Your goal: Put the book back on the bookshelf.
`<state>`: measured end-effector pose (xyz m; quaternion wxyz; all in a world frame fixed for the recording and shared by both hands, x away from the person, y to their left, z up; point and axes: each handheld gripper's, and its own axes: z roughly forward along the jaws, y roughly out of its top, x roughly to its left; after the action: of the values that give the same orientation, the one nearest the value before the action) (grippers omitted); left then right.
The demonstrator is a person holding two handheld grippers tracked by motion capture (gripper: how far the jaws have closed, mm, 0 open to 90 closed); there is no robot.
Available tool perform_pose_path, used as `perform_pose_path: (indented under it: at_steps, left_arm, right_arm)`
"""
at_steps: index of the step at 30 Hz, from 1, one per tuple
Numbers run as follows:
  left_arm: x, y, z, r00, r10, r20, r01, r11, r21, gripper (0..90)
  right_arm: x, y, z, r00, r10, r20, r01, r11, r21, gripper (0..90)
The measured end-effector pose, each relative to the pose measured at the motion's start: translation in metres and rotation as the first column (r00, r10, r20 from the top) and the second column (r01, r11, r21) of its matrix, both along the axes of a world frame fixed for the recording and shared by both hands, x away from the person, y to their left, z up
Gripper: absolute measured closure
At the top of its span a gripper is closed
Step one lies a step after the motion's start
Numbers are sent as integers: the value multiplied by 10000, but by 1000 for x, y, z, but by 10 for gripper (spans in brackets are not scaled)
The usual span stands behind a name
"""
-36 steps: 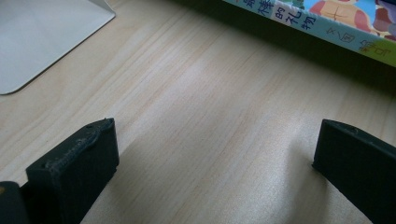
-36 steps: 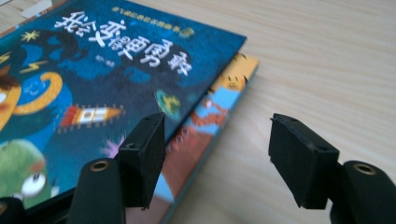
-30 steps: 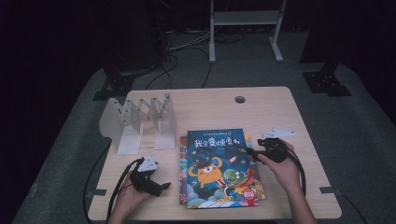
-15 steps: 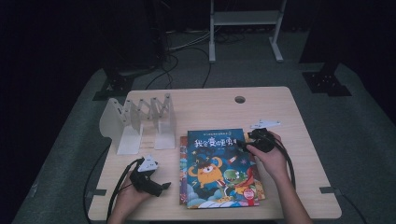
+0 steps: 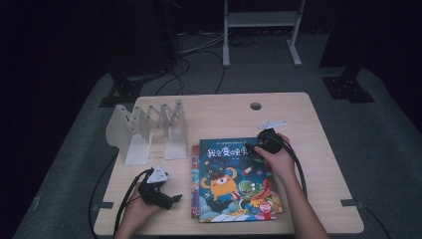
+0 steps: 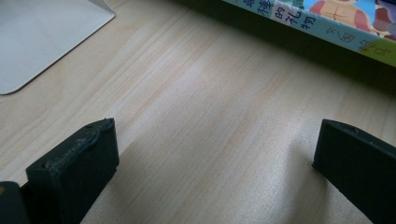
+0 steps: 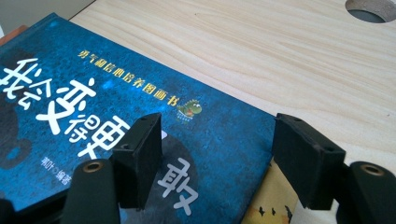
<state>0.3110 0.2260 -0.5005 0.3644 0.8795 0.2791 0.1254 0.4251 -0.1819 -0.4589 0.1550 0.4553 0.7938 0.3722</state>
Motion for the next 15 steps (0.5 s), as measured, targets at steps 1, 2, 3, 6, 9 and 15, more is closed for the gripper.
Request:
perform_pose_path:
  at_steps: [1,2,3,6,9,15]
  left_arm:
    - [0,0,0,10000,0,0,0,10000,0,0]
    - [0,0,0,10000,9,3,-9,10000,1,0]
    - [0,0,0,10000,18,7,-18,10000,0,0]
    - [-1,2,2,10000,16,76,-16,10000,22,0]
    - [-1,5,6,9999,110,133,-107,9997,-220,0]
    - [3,6,21,9997,23,251,-13,9992,-390,0]
  right_arm:
    - [1,0,-1,9999,-83,-101,83,10000,-43,311]
    - [1,-1,-2,9998,-139,-104,139,9999,-42,306]
    - [2,-2,-3,9998,-143,-162,145,9998,115,307]
    - [3,-3,-5,9996,-114,-254,124,9993,367,296]
    - [3,-4,-6,9996,-88,-264,99,9992,396,296]
    - [3,-5,-7,9996,90,-255,-78,9989,456,297]
